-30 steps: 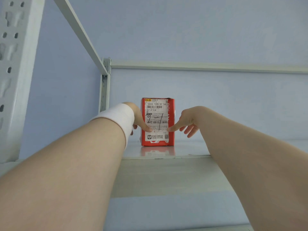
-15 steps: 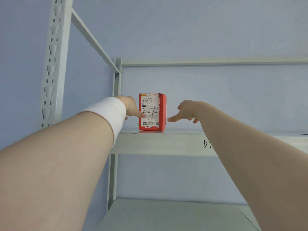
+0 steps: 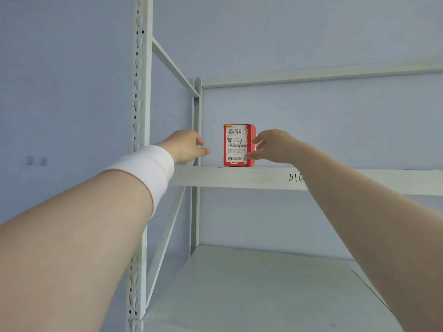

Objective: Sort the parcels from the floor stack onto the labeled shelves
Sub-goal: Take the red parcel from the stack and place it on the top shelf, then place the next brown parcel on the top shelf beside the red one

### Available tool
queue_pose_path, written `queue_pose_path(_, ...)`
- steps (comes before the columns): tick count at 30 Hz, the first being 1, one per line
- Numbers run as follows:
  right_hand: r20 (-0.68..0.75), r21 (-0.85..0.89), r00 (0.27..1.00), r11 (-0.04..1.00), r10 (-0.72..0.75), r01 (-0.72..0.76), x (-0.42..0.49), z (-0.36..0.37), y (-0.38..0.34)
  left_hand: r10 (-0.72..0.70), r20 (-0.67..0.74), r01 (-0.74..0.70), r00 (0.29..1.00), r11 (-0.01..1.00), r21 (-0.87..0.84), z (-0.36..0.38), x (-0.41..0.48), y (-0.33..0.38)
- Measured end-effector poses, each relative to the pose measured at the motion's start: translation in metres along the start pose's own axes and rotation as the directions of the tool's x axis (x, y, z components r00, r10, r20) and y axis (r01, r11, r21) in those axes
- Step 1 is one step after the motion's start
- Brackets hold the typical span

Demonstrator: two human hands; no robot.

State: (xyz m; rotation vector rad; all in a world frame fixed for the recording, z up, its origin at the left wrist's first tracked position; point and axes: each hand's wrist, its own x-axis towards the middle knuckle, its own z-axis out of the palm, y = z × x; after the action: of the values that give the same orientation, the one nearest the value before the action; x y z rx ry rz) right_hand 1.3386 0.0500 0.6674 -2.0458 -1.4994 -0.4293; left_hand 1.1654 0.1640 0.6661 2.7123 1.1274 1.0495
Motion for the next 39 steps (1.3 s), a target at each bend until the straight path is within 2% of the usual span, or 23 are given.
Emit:
queue_pose_path(3, -0.01, 0.042, 0.998, 0.997, -0.061, 0.062, -0.02, 0.023, -0.02, 0.037, -0.053, -0.036, 0.998, 0.999, 0.01, 0.004, -0.032, -0.015)
queue_pose_path(6, 0.032, 0.033, 0.989, 0.989, -0.143, 0.142, -0.045, 0.05, -0.04, 0.011, -0.039, -0.008, 0.999, 0.995, 0.098, 0.007, -0.077, -0.032)
queue_pose_path(13, 0.124, 0.136, 0.96, 0.963, -0.249, 0.233, -0.109, 0.106, -0.07, -0.143, 0.061, 0.116, 0.988, 0.941, 0.318, 0.014, -0.183, -0.074)
queue_pose_path(16, 0.178, 0.168, 0.941, 0.951, -0.289, 0.26, -0.146, 0.131, -0.079, -0.248, 0.089, 0.203, 0.965, 0.914, 0.352, 0.025, -0.237, -0.085)
queue_pose_path(20, 0.267, 0.211, 0.888, 0.921, -0.376, 0.327, -0.214, 0.173, -0.078, -0.395, 0.112, 0.333, 0.912, 0.871, 0.362, 0.057, -0.316, -0.088)
queue_pose_path(24, 0.396, 0.256, 0.796, 0.887, -0.458, 0.384, -0.295, 0.226, -0.067, -0.507, 0.164, 0.425, 0.846, 0.828, 0.366, 0.103, -0.411, -0.078)
queue_pose_path(29, 0.575, 0.305, 0.655, 0.872, -0.49, 0.384, -0.414, 0.271, -0.053, -0.655, 0.256, 0.568, 0.711, 0.749, 0.342, 0.146, -0.54, -0.053)
queue_pose_path(35, 0.752, 0.336, 0.446, 0.865, -0.485, 0.374, -0.571, 0.297, -0.031, -0.829, 0.341, 0.787, 0.444, 0.542, 0.293, 0.181, -0.695, -0.018)
queue_pose_path(39, 0.855, 0.324, 0.262, 0.856, -0.447, 0.402, -0.684, 0.298, -0.016, -0.87, 0.424, 0.88, 0.252, 0.388, 0.273, 0.203, -0.802, 0.025)
